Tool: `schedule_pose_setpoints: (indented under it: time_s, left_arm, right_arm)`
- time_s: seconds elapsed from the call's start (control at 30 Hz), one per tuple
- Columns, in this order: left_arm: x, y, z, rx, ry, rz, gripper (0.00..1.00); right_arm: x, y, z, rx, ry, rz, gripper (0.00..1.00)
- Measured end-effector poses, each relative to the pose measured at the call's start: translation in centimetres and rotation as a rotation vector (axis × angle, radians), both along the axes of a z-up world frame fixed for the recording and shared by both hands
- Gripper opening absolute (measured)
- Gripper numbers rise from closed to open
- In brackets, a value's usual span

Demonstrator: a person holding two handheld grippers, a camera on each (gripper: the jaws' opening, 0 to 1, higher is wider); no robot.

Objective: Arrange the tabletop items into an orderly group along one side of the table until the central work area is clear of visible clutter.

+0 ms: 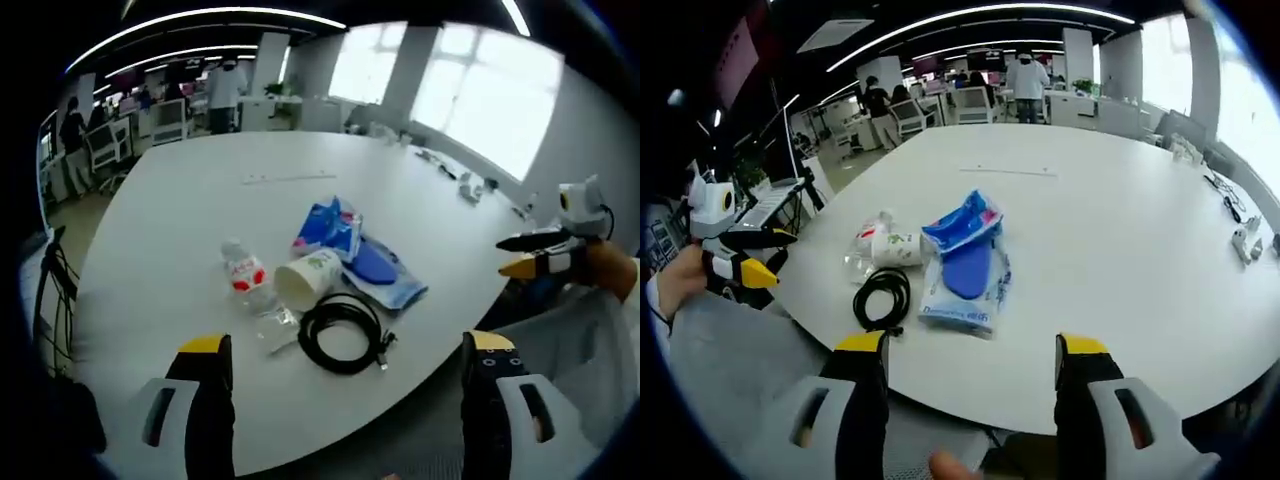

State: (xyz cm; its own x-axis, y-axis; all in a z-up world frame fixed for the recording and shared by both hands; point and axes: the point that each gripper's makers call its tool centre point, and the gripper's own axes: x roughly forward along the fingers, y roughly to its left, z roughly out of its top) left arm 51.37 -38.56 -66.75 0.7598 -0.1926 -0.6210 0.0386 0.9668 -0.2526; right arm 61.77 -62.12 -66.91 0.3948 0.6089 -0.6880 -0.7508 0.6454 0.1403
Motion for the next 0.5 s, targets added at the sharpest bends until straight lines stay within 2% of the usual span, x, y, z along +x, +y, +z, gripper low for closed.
schedule_pose_setpoints:
  time_s: [0.5]
  left_arm:
    - [-0.03, -0.08, -0.35, 0.0, 0.017, -0.012, 0.91]
  right_arm:
    - [-0.29, -0.01, -0.1, -0.021, 0.0, 0.007, 0.63]
